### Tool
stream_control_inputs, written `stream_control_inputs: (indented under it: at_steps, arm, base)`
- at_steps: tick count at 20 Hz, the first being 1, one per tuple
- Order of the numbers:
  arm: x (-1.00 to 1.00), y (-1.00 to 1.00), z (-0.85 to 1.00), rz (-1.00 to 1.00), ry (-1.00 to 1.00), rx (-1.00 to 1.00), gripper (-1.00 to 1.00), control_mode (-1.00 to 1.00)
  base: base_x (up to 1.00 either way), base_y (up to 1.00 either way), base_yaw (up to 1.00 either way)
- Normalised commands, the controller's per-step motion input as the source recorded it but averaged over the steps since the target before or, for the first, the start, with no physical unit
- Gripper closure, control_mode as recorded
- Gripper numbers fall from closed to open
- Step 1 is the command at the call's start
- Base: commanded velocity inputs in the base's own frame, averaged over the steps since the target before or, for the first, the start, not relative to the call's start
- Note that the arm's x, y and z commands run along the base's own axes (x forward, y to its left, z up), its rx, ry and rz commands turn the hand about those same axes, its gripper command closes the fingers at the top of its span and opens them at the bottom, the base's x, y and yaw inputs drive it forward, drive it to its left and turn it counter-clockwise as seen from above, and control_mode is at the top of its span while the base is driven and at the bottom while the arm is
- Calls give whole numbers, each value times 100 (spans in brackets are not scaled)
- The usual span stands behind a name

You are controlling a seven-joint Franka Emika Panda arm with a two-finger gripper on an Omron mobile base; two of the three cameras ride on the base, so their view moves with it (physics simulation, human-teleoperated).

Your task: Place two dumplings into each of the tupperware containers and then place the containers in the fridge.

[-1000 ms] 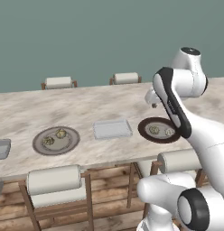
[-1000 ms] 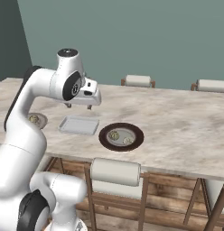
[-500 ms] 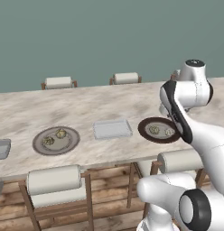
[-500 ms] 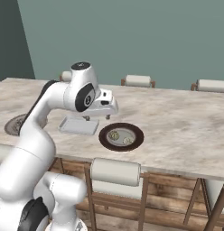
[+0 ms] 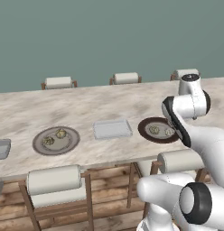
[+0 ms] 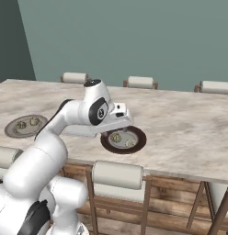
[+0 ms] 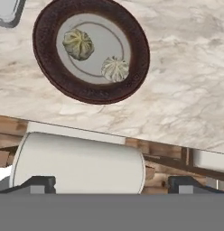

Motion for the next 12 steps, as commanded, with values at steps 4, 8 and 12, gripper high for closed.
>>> stream_control_inputs:
  at_steps: [4,8,12]
  arm:
    - [55,-14,-33,6,10,0,-100,-100]
    - [52,0,-40,0,7,0,-100,-100]
    - [51,0,-40,0,7,0,-100,-100]
  base:
    - [0,0,0]
    - [0,0,0]
    - [0,0,0]
